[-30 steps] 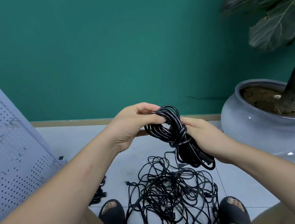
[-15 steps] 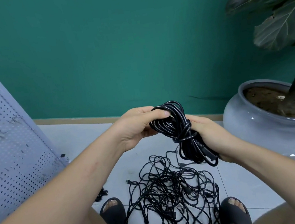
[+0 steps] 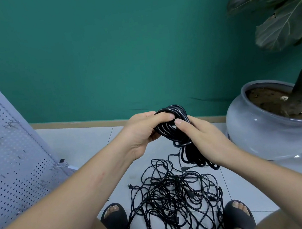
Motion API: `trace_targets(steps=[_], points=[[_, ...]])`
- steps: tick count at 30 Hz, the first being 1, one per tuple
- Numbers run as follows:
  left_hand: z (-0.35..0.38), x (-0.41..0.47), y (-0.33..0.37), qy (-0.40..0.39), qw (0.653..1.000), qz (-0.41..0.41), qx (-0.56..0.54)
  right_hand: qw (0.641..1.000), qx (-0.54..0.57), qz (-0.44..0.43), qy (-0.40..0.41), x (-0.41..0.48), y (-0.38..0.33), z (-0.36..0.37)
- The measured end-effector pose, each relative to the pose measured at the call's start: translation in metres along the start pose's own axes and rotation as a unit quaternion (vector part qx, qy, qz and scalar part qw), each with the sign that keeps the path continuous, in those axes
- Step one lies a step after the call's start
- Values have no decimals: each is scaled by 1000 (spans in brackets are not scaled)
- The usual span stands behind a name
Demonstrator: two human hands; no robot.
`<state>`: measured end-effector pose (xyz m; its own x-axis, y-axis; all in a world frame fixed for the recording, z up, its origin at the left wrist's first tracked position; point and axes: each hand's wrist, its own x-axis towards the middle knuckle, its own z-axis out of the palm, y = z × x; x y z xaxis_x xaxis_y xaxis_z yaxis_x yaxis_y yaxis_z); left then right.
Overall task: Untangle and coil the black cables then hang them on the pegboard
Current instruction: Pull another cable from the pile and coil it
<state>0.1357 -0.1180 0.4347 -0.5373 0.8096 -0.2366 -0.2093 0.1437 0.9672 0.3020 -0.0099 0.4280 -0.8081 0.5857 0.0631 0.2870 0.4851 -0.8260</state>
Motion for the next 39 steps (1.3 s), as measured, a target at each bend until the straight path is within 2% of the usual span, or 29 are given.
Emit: trace_targets(steps=[3, 8, 12, 17, 22, 26, 31, 35, 39], points=[[-1, 1, 0, -13, 999, 20, -29, 1000, -17, 6, 17, 3, 1, 0], [6, 0, 1, 17, 997, 67, 25, 994, -54, 6, 91, 5, 2, 4], [6, 3, 4, 19, 994, 95, 40, 994, -45, 16, 100, 12, 2, 2], [9, 6, 3, 24, 993, 98, 60, 987, -103, 2, 125, 14, 0, 0], [7, 15, -1, 21, 998, 55, 37, 984, -125, 16, 129, 23, -1, 1], [4, 20, -5, 31, 998, 43, 26, 993, -41, 38, 100, 30, 4, 1], [2, 19, 0, 54, 994, 91, 36, 981, 171, 70, 50, 39, 11, 5], [4, 19, -2, 77, 977, 155, 126, 957, 276, 90, 11, 39, 12, 3], [5, 21, -3, 80, 948, 189, 243, 960, 265, 75, 44, 39, 16, 4]])
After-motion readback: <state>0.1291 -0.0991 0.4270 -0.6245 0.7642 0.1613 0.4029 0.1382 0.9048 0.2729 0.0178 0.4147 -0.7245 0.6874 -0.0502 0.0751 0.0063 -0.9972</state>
